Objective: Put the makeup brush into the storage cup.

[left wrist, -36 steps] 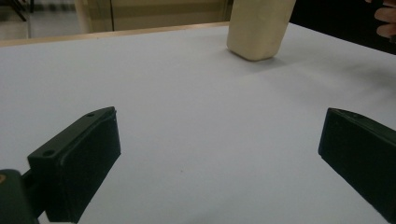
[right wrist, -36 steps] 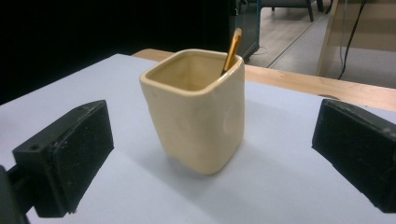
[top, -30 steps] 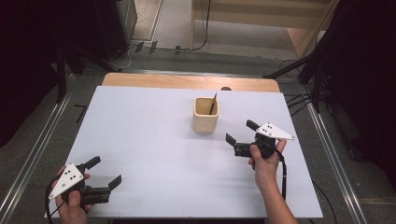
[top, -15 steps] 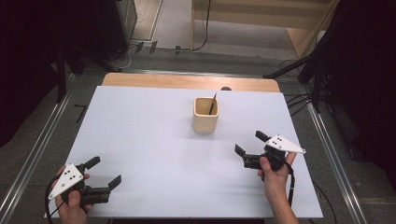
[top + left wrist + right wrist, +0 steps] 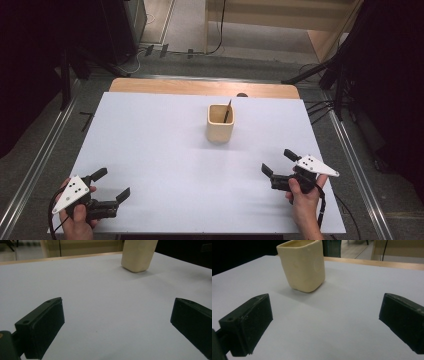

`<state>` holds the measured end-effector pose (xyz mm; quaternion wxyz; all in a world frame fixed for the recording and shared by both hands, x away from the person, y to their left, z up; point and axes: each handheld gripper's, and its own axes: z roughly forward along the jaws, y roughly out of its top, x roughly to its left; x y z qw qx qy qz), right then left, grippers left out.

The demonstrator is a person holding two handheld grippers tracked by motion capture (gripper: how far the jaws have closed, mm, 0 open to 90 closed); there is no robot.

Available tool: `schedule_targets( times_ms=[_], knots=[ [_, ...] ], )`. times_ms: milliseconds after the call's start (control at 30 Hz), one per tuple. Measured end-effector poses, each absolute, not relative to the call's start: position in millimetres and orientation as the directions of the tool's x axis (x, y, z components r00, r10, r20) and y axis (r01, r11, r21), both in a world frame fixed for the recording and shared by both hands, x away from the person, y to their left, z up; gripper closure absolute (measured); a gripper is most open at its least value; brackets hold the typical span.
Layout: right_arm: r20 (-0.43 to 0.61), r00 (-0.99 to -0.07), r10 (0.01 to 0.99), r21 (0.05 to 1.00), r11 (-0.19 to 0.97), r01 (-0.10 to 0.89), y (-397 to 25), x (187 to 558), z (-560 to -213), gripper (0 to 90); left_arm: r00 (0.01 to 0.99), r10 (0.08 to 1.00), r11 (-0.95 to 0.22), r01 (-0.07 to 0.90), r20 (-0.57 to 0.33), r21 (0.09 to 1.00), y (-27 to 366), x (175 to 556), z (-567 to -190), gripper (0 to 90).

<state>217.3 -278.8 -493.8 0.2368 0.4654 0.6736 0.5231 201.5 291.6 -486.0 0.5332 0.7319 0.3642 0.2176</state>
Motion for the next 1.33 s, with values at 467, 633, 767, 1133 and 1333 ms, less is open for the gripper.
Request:
schedule_targets(
  times_ms=[467,633,767,1133,1333],
  knots=[
    [0.146,-0.416,0.898,0.927,0.023,0.374,-300,184,-497,0.0,0.642,0.763,-0.167,0.299,-0.069,0.940,290,201,-486,0.0],
    [0.161,-0.402,0.901,0.925,0.004,0.381,-308,173,-500,0.0,0.644,0.762,-0.170,0.297,-0.065,0.940,289,201,-486,0.0],
    [0.169,-0.390,0.905,0.925,-0.009,0.381,-314,165,-502,0.0,0.643,0.763,-0.169,0.296,-0.066,0.940,290,200,-485,0.0],
    [0.195,-0.366,0.910,0.924,-0.045,0.379,-325,148,-500,0.0,0.634,0.770,-0.163,0.295,-0.066,0.941,295,201,-484,0.0],
    [0.189,-0.378,0.906,0.930,-0.042,0.364,-324,147,-498,0.0,0.641,0.765,-0.168,0.290,-0.061,0.942,293,201,-483,0.0]
  ],
)
